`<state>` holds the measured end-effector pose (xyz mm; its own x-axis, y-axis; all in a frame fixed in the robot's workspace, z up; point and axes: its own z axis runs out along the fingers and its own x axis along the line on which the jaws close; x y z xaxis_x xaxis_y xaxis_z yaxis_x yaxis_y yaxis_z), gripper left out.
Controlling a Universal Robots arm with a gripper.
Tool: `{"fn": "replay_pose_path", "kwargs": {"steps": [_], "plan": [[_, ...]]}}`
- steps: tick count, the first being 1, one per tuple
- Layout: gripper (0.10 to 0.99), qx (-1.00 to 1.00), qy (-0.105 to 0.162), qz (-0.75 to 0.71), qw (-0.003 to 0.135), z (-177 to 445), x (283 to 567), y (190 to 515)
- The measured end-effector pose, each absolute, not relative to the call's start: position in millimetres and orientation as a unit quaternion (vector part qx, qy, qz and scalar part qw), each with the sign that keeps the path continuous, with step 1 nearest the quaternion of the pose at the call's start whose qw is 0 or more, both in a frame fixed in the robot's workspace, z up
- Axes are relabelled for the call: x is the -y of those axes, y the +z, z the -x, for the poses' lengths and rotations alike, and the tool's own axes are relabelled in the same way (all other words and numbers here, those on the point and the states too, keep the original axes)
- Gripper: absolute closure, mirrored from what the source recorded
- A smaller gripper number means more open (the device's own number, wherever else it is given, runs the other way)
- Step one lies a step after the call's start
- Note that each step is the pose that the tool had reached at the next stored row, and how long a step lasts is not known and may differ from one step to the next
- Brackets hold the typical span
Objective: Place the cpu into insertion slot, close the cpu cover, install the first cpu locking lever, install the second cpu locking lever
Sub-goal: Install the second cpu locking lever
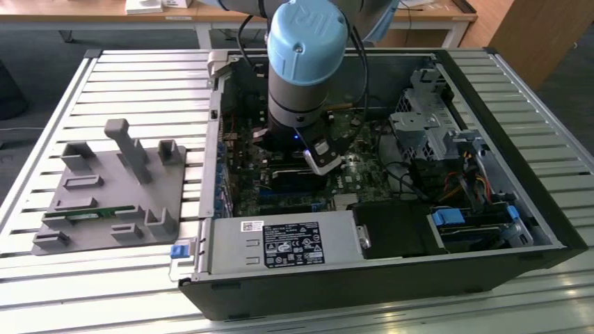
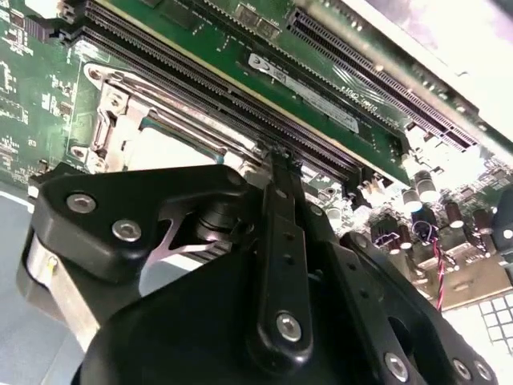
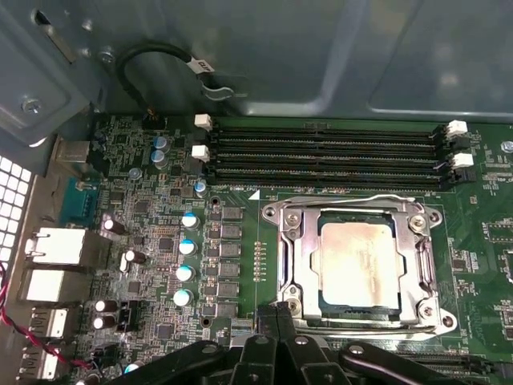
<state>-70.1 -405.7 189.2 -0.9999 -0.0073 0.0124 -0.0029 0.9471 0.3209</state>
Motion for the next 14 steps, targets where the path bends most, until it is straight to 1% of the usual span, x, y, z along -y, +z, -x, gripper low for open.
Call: {"fn": "replay_pose_path", "kwargs": {"steps": [14], "plan": [[0.980, 0.986, -0.164, -0.003, 0.007, 74.3, 405.6, 187.2]]}}
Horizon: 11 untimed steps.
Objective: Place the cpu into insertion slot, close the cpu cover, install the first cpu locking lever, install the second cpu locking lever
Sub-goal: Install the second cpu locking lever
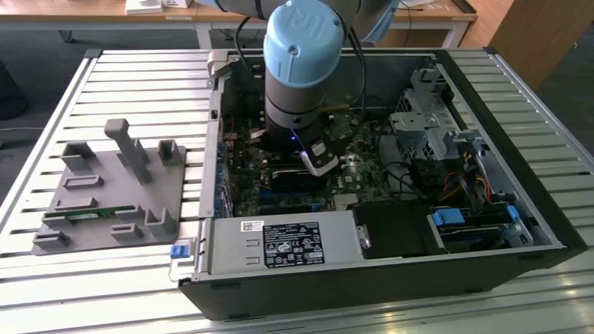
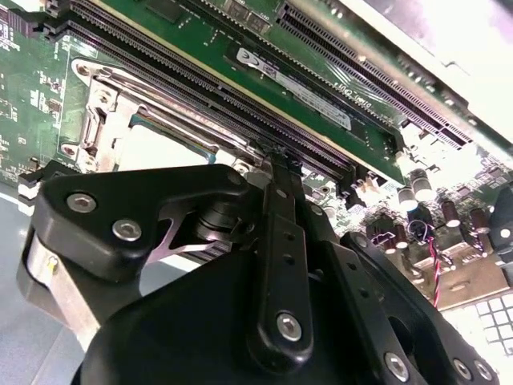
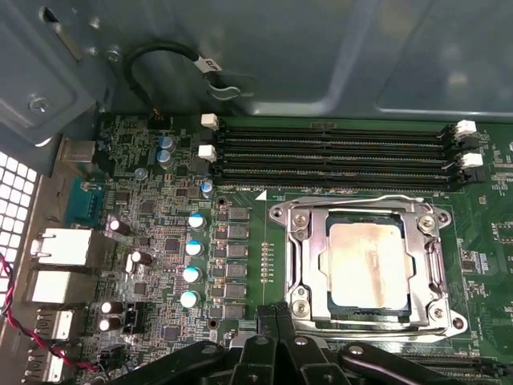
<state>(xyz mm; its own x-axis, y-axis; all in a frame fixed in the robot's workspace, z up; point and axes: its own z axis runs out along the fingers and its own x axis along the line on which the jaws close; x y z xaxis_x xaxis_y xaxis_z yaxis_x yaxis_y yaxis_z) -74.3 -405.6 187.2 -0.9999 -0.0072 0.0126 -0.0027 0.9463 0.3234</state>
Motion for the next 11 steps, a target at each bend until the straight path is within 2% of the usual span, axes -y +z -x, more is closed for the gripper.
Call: {"fn": "replay_pose_path", "kwargs": {"steps": [6, 11], "plan": [[0.980, 0.986, -0.164, -0.003, 0.007, 75, 405, 187], [0.980, 0.986, -0.164, -0.002, 0.007, 75, 405, 200]]}}
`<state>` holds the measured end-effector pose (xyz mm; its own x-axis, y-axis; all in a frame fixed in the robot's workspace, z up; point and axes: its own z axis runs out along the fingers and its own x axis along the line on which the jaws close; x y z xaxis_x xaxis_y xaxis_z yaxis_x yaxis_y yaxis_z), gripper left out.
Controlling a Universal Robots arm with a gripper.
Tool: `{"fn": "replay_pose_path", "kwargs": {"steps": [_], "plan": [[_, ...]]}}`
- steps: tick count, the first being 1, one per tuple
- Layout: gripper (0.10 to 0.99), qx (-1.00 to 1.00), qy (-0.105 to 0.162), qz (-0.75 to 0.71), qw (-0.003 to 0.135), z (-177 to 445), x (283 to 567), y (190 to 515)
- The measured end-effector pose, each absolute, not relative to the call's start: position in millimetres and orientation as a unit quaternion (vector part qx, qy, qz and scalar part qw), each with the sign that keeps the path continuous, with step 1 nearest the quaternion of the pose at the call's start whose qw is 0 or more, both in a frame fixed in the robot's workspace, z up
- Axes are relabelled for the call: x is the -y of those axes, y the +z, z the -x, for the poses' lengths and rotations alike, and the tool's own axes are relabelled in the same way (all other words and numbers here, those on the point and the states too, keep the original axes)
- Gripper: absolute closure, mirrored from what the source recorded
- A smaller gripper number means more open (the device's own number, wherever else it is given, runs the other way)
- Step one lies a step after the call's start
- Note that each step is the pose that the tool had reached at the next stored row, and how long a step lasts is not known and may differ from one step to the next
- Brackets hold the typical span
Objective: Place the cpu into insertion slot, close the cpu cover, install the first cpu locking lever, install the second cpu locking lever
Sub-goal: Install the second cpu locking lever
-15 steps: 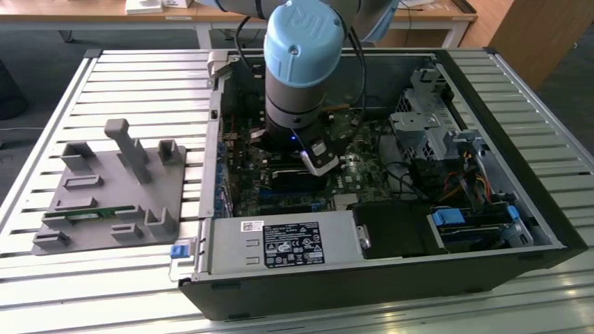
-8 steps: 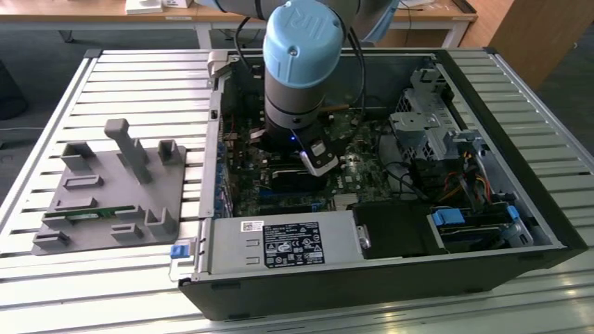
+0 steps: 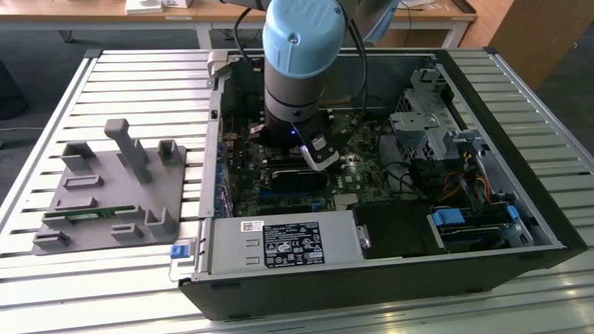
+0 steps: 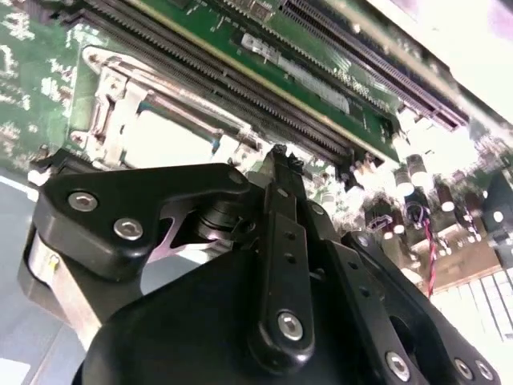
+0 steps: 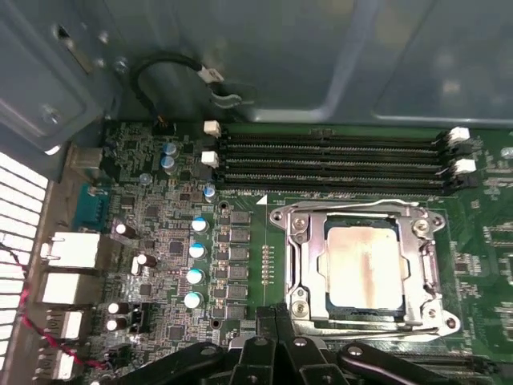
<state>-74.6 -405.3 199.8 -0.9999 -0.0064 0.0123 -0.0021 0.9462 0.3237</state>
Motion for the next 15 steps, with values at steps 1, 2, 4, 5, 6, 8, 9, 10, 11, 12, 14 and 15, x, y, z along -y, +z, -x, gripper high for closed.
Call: {"fn": "replay_pose_path", "kwargs": {"steps": [1, 2, 4, 5, 6, 8, 9, 10, 11, 12, 14, 15], "plan": [[0.980, 0.986, -0.164, -0.002, 0.007, 75, 405, 203], [0.980, 0.986, -0.164, -0.002, 0.007, 75, 405, 206], [0.980, 0.986, -0.164, -0.002, 0.007, 75, 405, 212], [0.980, 0.986, -0.164, -0.001, 0.007, 75, 405, 215], [0.980, 0.986, -0.164, -0.001, 0.006, 75, 405, 218], [0.980, 0.986, -0.164, -0.001, 0.006, 75, 405, 222], [0.980, 0.986, -0.164, -0.001, 0.006, 75, 405, 223], [0.980, 0.986, -0.164, -0.001, 0.006, 75, 405, 225], [0.980, 0.986, -0.164, -0.001, 0.006, 75, 405, 227], [0.980, 0.986, -0.164, -0.001, 0.006, 75, 405, 228], [0.980, 0.986, -0.164, -0.001, 0.006, 75, 405, 228], [0.980, 0.986, -0.164, -0.001, 0.006, 75, 405, 228]]}}
